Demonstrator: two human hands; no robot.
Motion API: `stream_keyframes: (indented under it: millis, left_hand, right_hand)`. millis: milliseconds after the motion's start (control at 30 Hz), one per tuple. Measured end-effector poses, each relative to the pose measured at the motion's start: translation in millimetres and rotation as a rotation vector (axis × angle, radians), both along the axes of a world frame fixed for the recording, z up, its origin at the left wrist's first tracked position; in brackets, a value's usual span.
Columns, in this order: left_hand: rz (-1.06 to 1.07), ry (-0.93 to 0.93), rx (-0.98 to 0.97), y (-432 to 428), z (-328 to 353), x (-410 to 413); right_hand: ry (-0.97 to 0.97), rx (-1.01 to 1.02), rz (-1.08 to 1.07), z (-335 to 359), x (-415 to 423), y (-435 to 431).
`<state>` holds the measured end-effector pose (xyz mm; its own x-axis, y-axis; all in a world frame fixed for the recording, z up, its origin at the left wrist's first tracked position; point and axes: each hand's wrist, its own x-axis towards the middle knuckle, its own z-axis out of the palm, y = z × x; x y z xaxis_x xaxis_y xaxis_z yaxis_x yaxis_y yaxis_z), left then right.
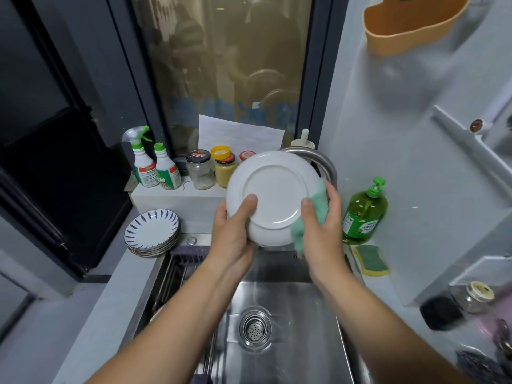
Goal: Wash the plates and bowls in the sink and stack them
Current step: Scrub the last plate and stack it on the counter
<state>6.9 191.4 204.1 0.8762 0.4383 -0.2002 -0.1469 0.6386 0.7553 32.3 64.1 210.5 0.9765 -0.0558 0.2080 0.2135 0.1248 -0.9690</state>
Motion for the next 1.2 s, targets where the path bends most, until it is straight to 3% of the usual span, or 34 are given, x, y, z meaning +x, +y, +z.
stream_keyframes:
  millis: [233, 333, 433, 533, 700, 833, 933, 1033, 1200]
  left_hand:
    - [0.059, -0.108, -0.081, -17, 22, 6]
    - [0.054, -0.086, -0.197, -31, 23, 5]
    - [0.000, -0.026, -0.145, -43, 10, -3]
    - [-0.066, 0.036, -0.099, -37, -1, -11]
    - [-0.144, 0.151, 0.024, 8, -14, -16]
    - [-0.324, 0.199, 0.188, 33, -10, -16]
    - [-0.250, 0.145, 0.134, 31, -11, -13]
    - [-0.118, 0.131, 0.025, 26, -23, -11]
    - [0.050, 0.076, 0.005, 30, -35, -20]
  right_hand:
    - [-0.035, -0.021, -0.039, 14, 8, 8]
    - [-0.016, 0.055, -0.017, 0, -16, 25]
    - [0.084, 0.118, -0.120, 2, -1, 18]
    - [0.120, 0.010, -0.064, 5, 13, 0]
    - [-0.115, -0.333, 0.190, 8, 29, -35]
    - [-0.124, -0.466, 0.352, 3, 36, -48]
    - [-0.065, -0.311, 0.291, -8, 29, -38]
    - [0.131, -0.069, 0.182, -28, 10, -17]
    - [0.456, 0.269, 0.283, -71, -22, 23]
